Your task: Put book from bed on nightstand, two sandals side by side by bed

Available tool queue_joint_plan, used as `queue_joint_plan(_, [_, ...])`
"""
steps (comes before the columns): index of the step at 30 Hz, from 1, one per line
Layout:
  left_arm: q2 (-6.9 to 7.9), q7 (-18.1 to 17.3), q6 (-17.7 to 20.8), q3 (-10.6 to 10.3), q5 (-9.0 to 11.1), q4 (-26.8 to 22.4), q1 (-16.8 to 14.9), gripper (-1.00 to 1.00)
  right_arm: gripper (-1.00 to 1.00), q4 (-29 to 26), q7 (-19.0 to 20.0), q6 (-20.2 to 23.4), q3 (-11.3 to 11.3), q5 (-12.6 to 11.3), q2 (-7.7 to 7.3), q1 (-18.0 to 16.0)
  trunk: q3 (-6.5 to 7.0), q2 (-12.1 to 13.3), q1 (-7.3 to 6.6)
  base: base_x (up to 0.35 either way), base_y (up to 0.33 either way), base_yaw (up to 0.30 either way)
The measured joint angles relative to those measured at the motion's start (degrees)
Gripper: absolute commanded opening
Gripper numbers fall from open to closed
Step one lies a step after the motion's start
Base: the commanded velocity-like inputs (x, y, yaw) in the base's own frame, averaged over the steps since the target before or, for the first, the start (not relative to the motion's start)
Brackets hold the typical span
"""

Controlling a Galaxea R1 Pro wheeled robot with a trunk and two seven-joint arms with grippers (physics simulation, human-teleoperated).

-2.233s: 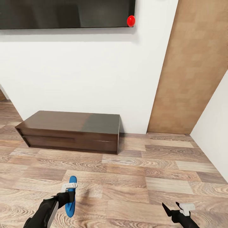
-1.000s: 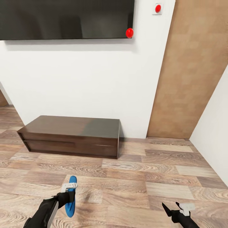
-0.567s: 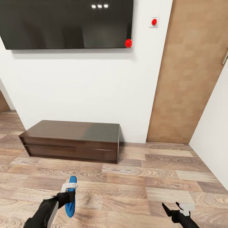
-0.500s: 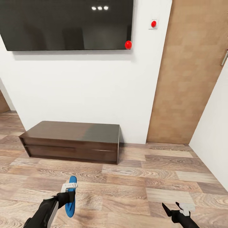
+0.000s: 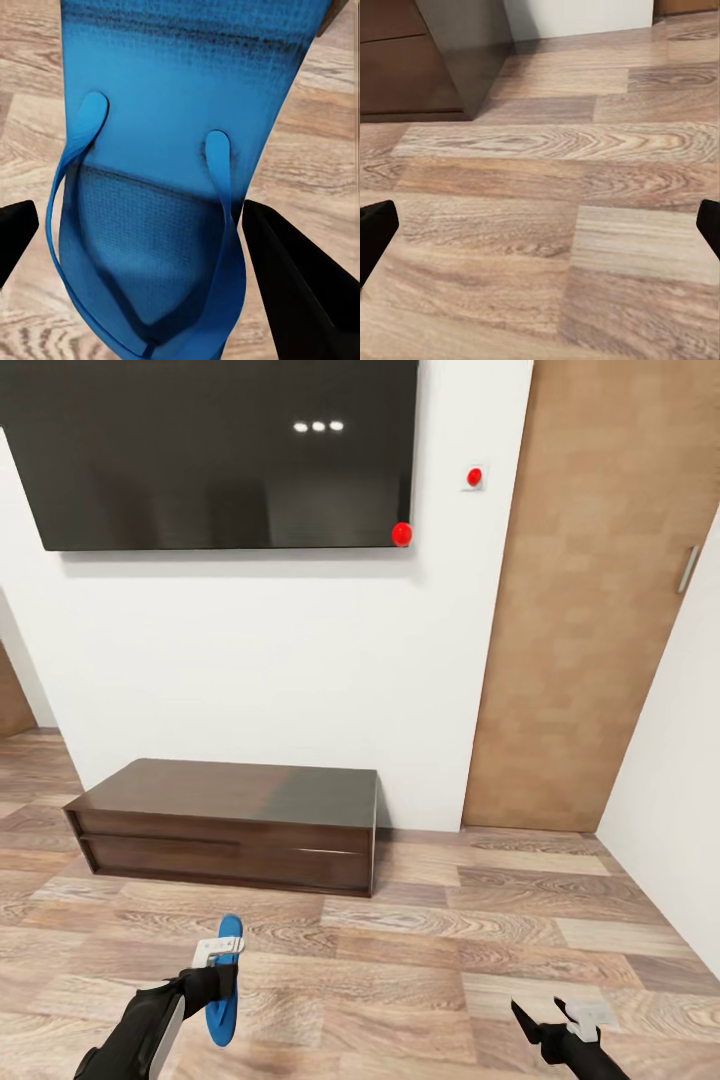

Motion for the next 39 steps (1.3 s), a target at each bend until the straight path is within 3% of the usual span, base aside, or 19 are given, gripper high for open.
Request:
queue_joint_plan(6, [0.0, 0.0, 0.0, 0.0, 0.0, 0.01, 0.0, -1.0, 1.0, 0.0, 0.0, 0.0, 0.0, 0.0, 0.0, 0.0, 1.33, 0.13, -0.18, 0.0, 0.0, 0.0])
queue_joint_plan(22, [0.0, 0.0, 0.0, 0.0, 0.0, 0.0, 0.0, -1.0, 1.0, 0.0, -0.01, 0.0, 0.0, 0.0, 0.05, 0.0, 4.2, 6.54, -3.69, 0.0, 0.0, 0.0])
queue_joint_plan(39, [0.0, 0.0, 0.0, 0.0, -0.05, 0.01, 0.01, -1.0, 1.0, 0.0, -0.09, 0.0, 0.01, 0.01, 0.08, 0.0, 3.15, 6.56, -3.69, 0.0, 0.0, 0.0])
